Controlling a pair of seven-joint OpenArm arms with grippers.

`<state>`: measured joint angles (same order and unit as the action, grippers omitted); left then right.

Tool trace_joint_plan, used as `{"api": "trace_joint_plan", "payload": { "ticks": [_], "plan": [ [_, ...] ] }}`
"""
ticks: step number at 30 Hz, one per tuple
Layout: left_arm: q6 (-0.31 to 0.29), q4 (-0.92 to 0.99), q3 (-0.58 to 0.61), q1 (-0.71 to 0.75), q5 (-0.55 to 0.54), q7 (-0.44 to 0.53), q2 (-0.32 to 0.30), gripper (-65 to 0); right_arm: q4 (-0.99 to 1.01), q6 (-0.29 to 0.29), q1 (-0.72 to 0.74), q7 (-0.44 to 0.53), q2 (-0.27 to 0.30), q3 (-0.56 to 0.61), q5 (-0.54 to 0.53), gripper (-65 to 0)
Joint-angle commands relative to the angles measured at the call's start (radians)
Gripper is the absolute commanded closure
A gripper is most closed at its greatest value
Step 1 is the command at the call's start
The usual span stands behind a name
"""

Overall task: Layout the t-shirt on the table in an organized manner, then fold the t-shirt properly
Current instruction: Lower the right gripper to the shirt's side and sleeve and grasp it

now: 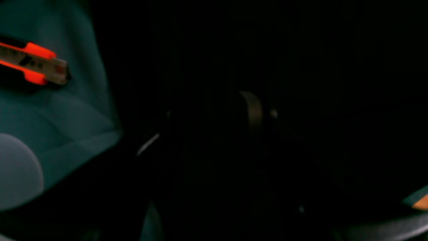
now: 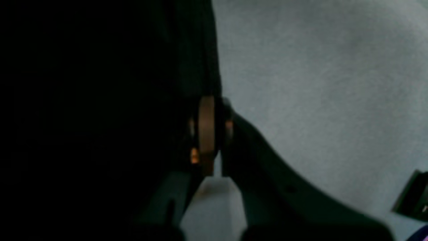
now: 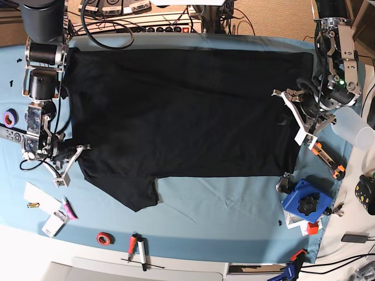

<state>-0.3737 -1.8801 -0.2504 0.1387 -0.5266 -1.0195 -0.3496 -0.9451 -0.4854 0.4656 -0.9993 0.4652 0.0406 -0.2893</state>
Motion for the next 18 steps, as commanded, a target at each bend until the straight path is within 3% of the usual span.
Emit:
{"api": "trace_joint_plan", "payload": {
  "ticks": [1,5,10,15,18],
  "plan": [
    [0.000,-0.015,-0.005,-0.011,-0.008,0.019,-0.013,-25.9,-0.010,-0.010,-0.004,-0.071,0.010,0.003,-0.002,0.0],
    [0.000,-0.015,-0.005,-0.011,-0.008,0.018,-0.013,-25.8,-0.131,-0.012,-0.039,-0.092,0.018,-0.009,-0.046,0.0],
    [0.000,-0.015,-0.005,-0.011,-0.008,0.018,-0.013,-25.9,-0.369,-0.042,-0.110,-0.216,0.017,-0.060,-0.251,0.0],
    [0.000,-0.015,-0.005,-0.011,-0.008,0.018,-0.013,-25.8,-0.622,-0.042,-0.205,-0.260,0.016,-0.109,-0.304,0.0],
    [0.000,-0.015,-0.005,-0.011,-0.008,0.019,-0.013,-25.8,-0.758,-0.089,-0.267,-0.318,0.017,-0.114,-0.361,0.0]
  ]
}}
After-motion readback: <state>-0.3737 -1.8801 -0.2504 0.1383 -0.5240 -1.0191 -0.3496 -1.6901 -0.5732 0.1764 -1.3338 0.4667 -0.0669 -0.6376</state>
